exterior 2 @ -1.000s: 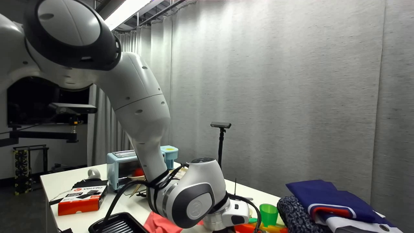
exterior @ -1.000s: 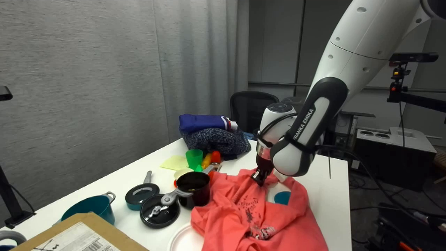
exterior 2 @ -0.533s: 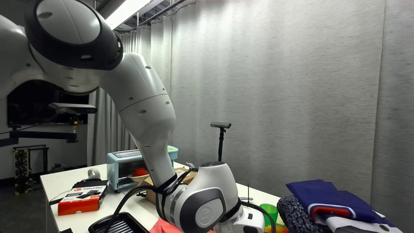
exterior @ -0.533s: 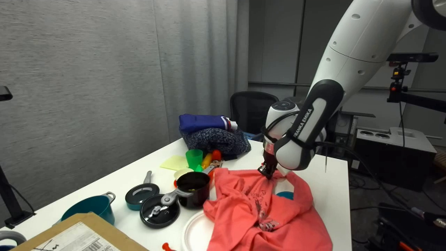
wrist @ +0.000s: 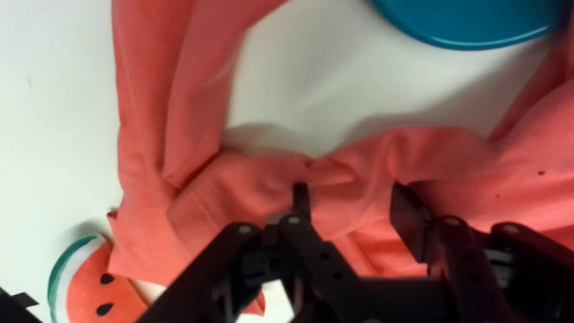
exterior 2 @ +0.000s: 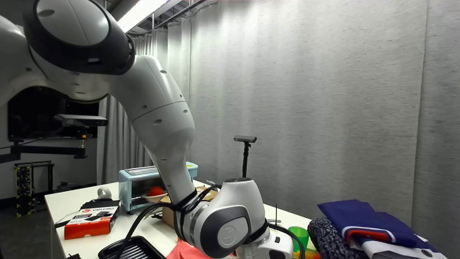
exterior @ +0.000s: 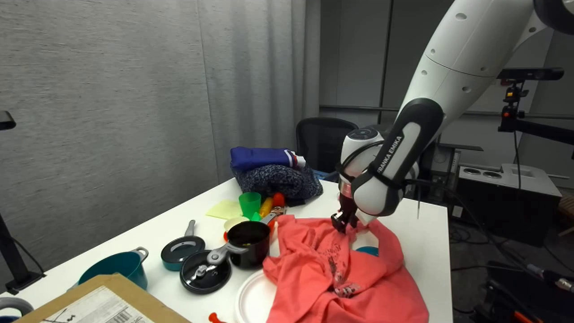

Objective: Move the pink shirt to the left

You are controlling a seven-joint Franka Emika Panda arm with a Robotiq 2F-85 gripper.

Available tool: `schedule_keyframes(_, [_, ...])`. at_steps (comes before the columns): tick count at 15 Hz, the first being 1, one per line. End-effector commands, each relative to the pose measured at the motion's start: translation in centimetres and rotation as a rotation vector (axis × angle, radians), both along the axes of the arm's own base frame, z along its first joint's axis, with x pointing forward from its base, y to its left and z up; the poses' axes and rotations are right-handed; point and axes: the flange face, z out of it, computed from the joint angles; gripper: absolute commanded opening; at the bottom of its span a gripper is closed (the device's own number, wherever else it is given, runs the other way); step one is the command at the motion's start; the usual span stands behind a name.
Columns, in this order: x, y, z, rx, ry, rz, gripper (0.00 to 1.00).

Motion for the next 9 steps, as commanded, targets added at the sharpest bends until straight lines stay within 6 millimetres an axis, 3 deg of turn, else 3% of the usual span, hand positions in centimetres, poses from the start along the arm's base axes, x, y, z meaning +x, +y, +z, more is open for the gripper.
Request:
schedule_keyframes(1, [-1.4,1.5,2.9,0.033,0.046,0.065,0.82])
schedule_keyframes(3, [-2.2,1.7,4.4,0.035,0.062,0.114,0.98])
schedule_keyframes(4, [-2.7,1.8,5.0,0.033,0.076,0.142,1.0])
schedule_keyframes(9, [-6.1,0.2,6.8,0.026,0.209,0.259,1.0])
